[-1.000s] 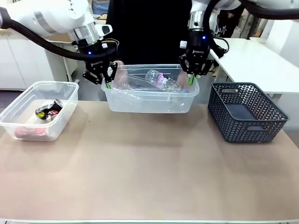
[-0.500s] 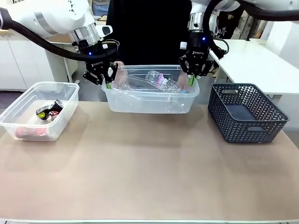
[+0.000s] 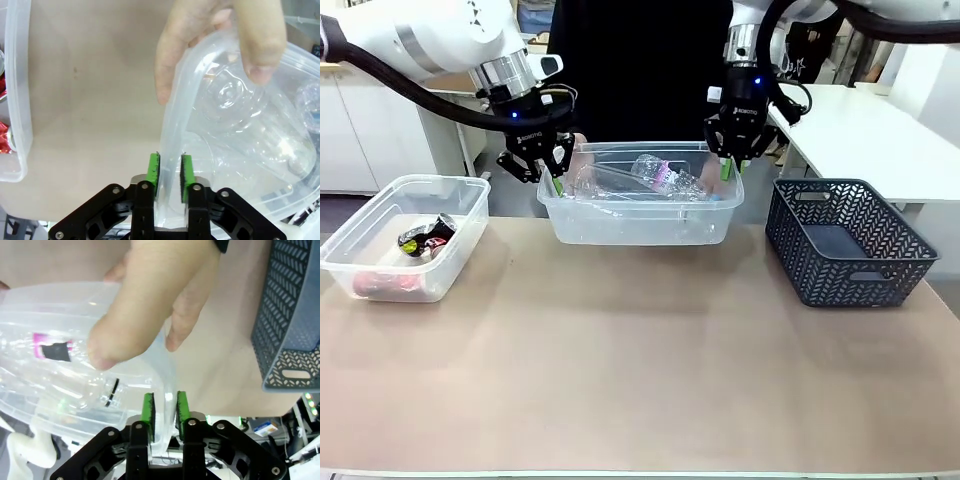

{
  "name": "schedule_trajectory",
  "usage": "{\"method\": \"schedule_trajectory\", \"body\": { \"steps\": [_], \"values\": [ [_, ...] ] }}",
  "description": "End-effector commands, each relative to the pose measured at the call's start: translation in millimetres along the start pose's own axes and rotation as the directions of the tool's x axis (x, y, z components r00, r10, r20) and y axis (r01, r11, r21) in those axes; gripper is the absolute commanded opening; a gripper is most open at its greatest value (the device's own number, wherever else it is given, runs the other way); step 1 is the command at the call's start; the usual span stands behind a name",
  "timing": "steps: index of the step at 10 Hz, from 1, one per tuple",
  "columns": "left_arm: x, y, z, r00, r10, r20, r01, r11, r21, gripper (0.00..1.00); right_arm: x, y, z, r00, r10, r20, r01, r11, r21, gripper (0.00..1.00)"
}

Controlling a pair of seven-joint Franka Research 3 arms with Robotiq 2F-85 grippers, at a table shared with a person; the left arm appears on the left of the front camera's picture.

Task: Sort the waste into each basket.
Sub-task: Release the Organizing box you were holding.

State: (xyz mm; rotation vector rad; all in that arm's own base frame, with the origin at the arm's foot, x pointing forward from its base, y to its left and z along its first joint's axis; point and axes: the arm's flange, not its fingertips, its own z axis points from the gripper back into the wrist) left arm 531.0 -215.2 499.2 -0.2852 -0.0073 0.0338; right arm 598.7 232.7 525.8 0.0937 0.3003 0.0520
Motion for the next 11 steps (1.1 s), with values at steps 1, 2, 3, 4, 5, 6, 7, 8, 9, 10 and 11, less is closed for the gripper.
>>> {"method": "schedule_trajectory", "body": {
  "steps": [1, 2, 3, 4, 5, 6, 7, 8, 9, 10, 11],
  "values": [
    [-5.2, -2.6, 10.8, 0.999, -0.019, 0.033, 0.018, 0.999, 0.032, 1.00, -17.5, -1.9, 0.0, 0.995, -0.045, 0.089, 0.042, 0.999, 0.033, 1.00],
    [-5.9, -3.6, 14.2, 0.999, -0.020, 0.042, 0.019, 0.999, 0.033, 1.00, -20.4, -2.8, 1.2, 0.987, -0.067, 0.143, 0.059, 0.996, 0.060, 1.00],
    [-7.6, -2.7, 20.8, 0.998, -0.033, 0.051, 0.031, 0.999, 0.022, 0.87, -24.0, -4.2, 2.0, 0.975, -0.086, 0.203, 0.071, 0.994, 0.083, 0.85],
    [-8.8, -0.1, 30.3, 0.997, -0.036, 0.070, 0.034, 0.999, 0.027, 0.97, -28.5, -6.7, 2.6, 0.965, -0.098, 0.245, 0.074, 0.992, 0.107, 0.94],
    [-10.3, 3.8, 41.3, 0.995, -0.056, 0.082, 0.054, 0.998, 0.016, 1.00, -37.7, -9.3, 5.0, 0.952, -0.130, 0.276, 0.096, 0.986, 0.133, 1.00],
    [-10.6, 6.9, 48.9, 0.994, -0.075, 0.075, 0.075, 0.997, 0.010, 1.00, -47.3, -11.8, 9.8, 0.939, -0.149, 0.311, 0.107, 0.983, 0.146, 1.00],
    [-11.6, 8.4, 53.6, 0.992, -0.092, 0.081, 0.091, 0.996, 0.014, 1.00, -54.9, -12.8, 13.2, 0.926, -0.149, 0.348, 0.105, 0.984, 0.141, 1.00],
    [-12.6, 9.7, 56.0, 0.989, -0.129, 0.074, 0.130, 0.992, -0.004, 1.00, -59.3, -12.0, 13.2, 0.923, -0.144, 0.356, 0.099, 0.985, 0.143, 1.00],
    [-10.6, 10.2, 54.2, 0.989, -0.126, 0.079, 0.125, 0.992, 0.015, 1.00, -63.3, -8.6, 11.8, 0.936, -0.116, 0.334, 0.073, 0.988, 0.139, 1.00],
    [-11.5, 2.4, 54.0, 0.993, -0.077, 0.087, 0.077, 0.997, 0.006, 1.00, -44.2, -8.2, 30.1, 0.936, -0.119, 0.330, 0.082, 0.989, 0.125, 1.00],
    [-11.5, 2.4, 54.0, 0.993, -0.077, 0.087, 0.077, 0.997, 0.006, 1.00, -44.2, -8.2, 30.1, 0.936, -0.119, 0.330, 0.082, 0.989, 0.125, 1.00]
  ]
}}
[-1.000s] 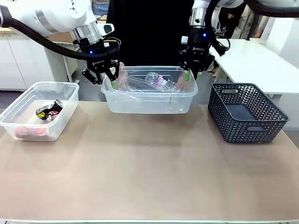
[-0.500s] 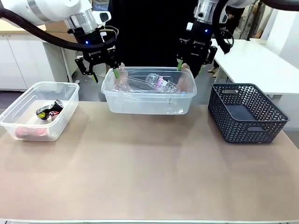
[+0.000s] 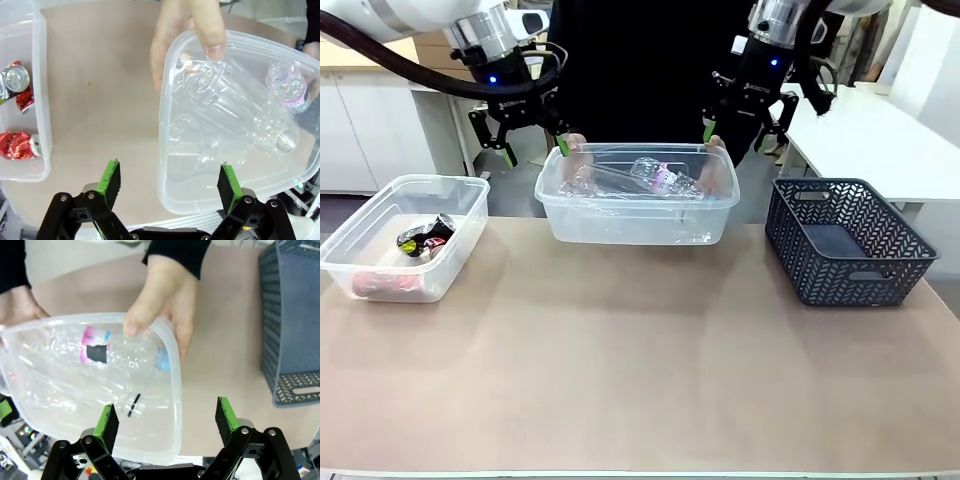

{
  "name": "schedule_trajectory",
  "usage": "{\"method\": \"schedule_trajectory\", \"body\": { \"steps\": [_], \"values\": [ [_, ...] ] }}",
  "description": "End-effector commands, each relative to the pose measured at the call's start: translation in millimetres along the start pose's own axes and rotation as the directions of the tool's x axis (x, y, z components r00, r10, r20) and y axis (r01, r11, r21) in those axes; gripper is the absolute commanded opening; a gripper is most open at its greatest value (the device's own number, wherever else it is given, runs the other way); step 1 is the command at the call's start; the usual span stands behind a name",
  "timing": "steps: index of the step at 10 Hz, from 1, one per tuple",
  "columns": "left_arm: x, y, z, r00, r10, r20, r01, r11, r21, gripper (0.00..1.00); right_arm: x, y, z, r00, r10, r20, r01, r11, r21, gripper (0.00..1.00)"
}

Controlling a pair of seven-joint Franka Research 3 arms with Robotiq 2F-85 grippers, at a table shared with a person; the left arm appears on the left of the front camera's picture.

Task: Sort the waste into each basket.
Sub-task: Release the Organizing box you were holding.

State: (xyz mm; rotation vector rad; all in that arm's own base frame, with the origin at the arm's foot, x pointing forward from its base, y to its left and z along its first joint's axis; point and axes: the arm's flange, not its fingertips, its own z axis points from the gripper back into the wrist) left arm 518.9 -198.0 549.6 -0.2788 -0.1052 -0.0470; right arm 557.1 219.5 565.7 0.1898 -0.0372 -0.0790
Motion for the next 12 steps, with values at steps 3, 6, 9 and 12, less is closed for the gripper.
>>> {"method": "schedule_trajectory", "body": {
  "steps": [3, 6, 9, 12],
  "values": [
    [0.0, -0.3, 0.7, 1.000, 0.017, 0.003, -0.017, 1.000, 0.000, 1.00, 8.8, 0.5, 0.5, 1.000, -0.004, -0.001, 0.004, 1.000, 0.004, 1.00],
    [0.0, -0.3, 0.7, 1.000, 0.017, 0.003, -0.017, 1.000, 0.000, 1.00, 8.8, 0.5, 0.5, 1.000, -0.004, -0.001, 0.004, 1.000, 0.004, 1.00],
    [-57.7, 7.2, 69.3, 0.992, -0.109, 0.059, 0.110, 0.994, -0.006, 1.00, -99.4, -54.1, 84.8, 0.985, 0.079, 0.152, -0.089, 0.994, 0.059, 1.00],
    [-159.9, 55.8, 103.7, 0.980, -0.198, -0.032, 0.194, 0.975, -0.109, 1.00, -214.7, -124.6, 114.4, 0.993, -0.029, -0.114, 0.068, 0.930, 0.362, 1.00]
  ]
}}
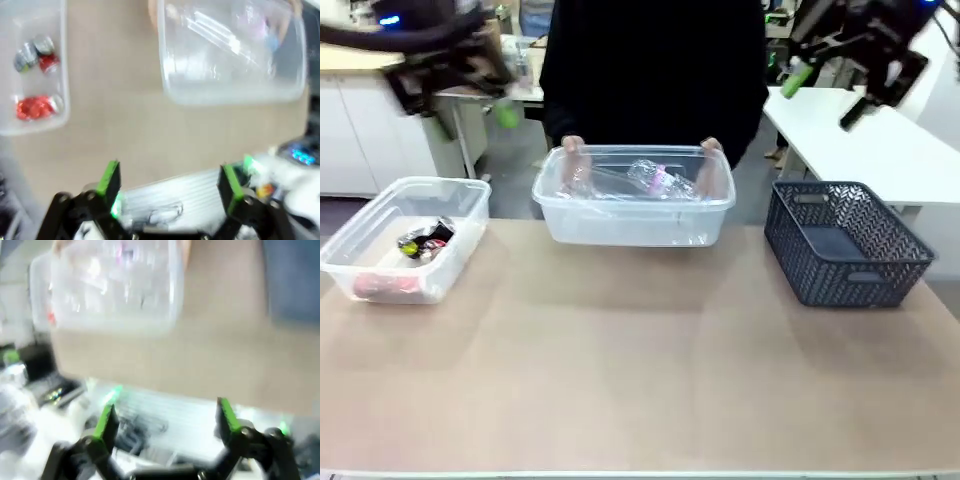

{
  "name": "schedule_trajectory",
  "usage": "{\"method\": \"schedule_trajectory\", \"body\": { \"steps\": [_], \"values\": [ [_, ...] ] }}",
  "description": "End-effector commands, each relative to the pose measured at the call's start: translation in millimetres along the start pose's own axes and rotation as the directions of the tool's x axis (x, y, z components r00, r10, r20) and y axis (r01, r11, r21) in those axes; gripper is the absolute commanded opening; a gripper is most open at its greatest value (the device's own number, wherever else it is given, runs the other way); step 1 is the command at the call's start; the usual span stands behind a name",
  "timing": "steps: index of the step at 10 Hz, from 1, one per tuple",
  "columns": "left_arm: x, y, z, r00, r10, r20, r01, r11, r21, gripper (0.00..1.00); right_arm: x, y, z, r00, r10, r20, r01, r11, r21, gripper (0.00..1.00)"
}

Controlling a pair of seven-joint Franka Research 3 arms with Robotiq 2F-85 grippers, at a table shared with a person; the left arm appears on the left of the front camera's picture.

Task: Sort the waste into each basket.
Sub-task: Release the Organizing box you were holding.

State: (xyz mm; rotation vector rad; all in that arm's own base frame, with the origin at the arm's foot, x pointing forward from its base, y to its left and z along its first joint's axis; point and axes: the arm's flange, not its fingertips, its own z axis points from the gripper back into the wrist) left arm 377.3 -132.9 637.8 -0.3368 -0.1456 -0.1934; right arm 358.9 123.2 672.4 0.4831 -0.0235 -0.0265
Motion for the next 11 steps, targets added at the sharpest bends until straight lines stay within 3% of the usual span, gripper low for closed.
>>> {"method": "schedule_trajectory", "body": {
  "steps": [1, 3, 4, 5, 7, 8, 9, 10, 11],
  "values": [
    [-52.0, 31.0, -14.2, 0.992, -0.092, -0.080, 0.081, 0.988, -0.133, 1.00, -47.6, -58.2, -7.7, 0.989, -0.120, -0.088, 0.134, 0.975, 0.180, 1.00],
    [-87.9, 45.8, -34.5, 0.998, -0.024, -0.059, 0.011, 0.978, -0.209, 1.00, -77.7, -91.0, -24.5, 0.977, -0.203, -0.061, 0.212, 0.950, 0.229, 1.00],
    [-93.5, 41.8, -53.7, 0.997, 0.039, -0.070, -0.049, 0.989, -0.138, 1.00, -74.8, -93.3, -48.0, 0.939, -0.341, 0.051, 0.338, 0.939, 0.057, 1.00],
    [-82.2, 39.0, -18.2, 0.996, -0.056, -0.072, 0.042, 0.984, -0.172, 1.00, -79.6, -82.6, -6.1, 0.983, -0.152, -0.097, 0.170, 0.964, 0.206, 1.00],
    [-82.2, 39.0, -18.2, 0.996, -0.056, -0.072, 0.042, 0.984, -0.172, 1.00, -79.6, -82.6, -6.1, 0.983, -0.152, -0.097, 0.170, 0.964, 0.206, 1.00],
    [-82.2, 39.0, -18.2, 0.996, -0.056, -0.072, 0.042, 0.984, -0.172, 1.00, -81.7, -97.0, -22.8, 0.973, -0.224, -0.061, 0.231, 0.958, 0.168, 1.00],
    [-87.6, 41.3, -25.4, 0.997, -0.037, -0.070, 0.025, 0.986, -0.163, 1.00, -75.4, -103.7, -21.6, 0.966, -0.213, -0.144, 0.251, 0.904, 0.345, 1.00],
    [-94.2, 57.8, -23.6, 0.999, -0.015, -0.033, 0.002, 0.937, -0.350, 1.00, -73.7, -119.8, -17.0, 0.947, -0.202, -0.251, 0.313, 0.761, 0.568, 1.00],
    [-101.5, 83.3, -24.6, 0.999, 0.015, -0.052, -0.043, 0.807, -0.589, 1.00, -72.1, -142.8, -20.5, 0.911, -0.261, -0.319, 0.411, 0.642, 0.648, 1.00]
  ]
}}
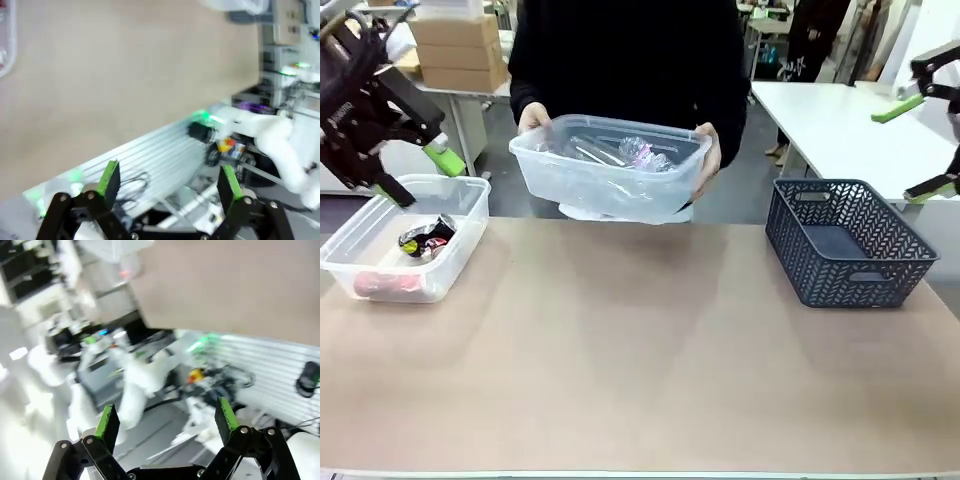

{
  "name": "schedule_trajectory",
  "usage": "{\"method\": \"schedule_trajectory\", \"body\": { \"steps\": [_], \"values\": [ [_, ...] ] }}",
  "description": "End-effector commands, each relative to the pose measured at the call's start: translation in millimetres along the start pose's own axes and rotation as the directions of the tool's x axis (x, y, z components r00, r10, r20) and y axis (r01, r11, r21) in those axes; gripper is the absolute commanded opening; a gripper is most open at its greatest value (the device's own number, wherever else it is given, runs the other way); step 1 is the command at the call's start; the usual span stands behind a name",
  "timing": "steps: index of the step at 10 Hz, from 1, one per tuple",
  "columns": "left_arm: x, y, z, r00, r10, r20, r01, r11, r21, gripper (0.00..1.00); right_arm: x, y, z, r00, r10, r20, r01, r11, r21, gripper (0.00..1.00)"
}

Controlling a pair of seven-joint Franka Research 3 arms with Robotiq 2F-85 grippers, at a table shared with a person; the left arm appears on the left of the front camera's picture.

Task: Sort the waste into each basket.
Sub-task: Release the Organizing box you were holding.

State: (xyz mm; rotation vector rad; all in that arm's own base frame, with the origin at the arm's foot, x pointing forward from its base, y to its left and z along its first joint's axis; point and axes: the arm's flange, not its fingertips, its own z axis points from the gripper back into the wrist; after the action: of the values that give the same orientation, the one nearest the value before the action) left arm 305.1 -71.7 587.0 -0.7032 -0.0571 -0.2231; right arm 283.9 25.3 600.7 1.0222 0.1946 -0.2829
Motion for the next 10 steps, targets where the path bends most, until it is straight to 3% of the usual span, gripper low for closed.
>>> {"method": "schedule_trajectory", "body": {
  "steps": [1, 2, 3, 5, 6, 7, 10],
  "values": [
    [-18.2, 55.5, 7.3, 0.998, 0.062, 0.006, -0.053, 0.908, -0.415, 1.00, 12.7, -38.7, 14.0, 0.985, -0.108, -0.133, 0.147, 0.933, 0.327, 1.00],
    [-24.1, 83.7, 6.0, 0.996, 0.082, 0.023, -0.052, 0.799, -0.599, 1.00, 15.8, -56.4, 21.8, 0.976, -0.127, -0.176, 0.193, 0.879, 0.437, 1.00],
    [-28.5, 97.2, -5.0, 0.994, 0.109, 0.018, -0.068, 0.736, -0.674, 1.00, 14.5, -67.9, 29.3, 0.976, -0.096, -0.198, 0.189, 0.824, 0.535, 1.00],
    [-32.7, 110.6, -36.6, 0.987, 0.156, -0.045, -0.142, 0.701, -0.698, 1.00, 19.5, -79.4, 29.1, 0.971, -0.179, -0.162, 0.239, 0.803, 0.546, 1.00],
    [-26.5, 108.6, -49.2, 0.985, 0.143, -0.093, -0.169, 0.743, -0.648, 1.00, 26.4, -75.0, 17.7, 0.969, -0.222, -0.108, 0.247, 0.843, 0.478, 1.00],
    [-38.3, 114.4, -17.2, 0.990, 0.140, -0.009, -0.110, 0.728, -0.677, 1.00, 21.2, -86.0, 38.6, 0.971, -0.148, -0.185, 0.226, 0.816, 0.532, 1.00],
    [-38.3, 114.4, -17.2, 0.990, 0.140, -0.009, -0.110, 0.728, -0.677, 1.00, 21.2, -86.0, 38.6, 0.971, -0.148, -0.185, 0.226, 0.816, 0.532, 1.00]
  ]
}}
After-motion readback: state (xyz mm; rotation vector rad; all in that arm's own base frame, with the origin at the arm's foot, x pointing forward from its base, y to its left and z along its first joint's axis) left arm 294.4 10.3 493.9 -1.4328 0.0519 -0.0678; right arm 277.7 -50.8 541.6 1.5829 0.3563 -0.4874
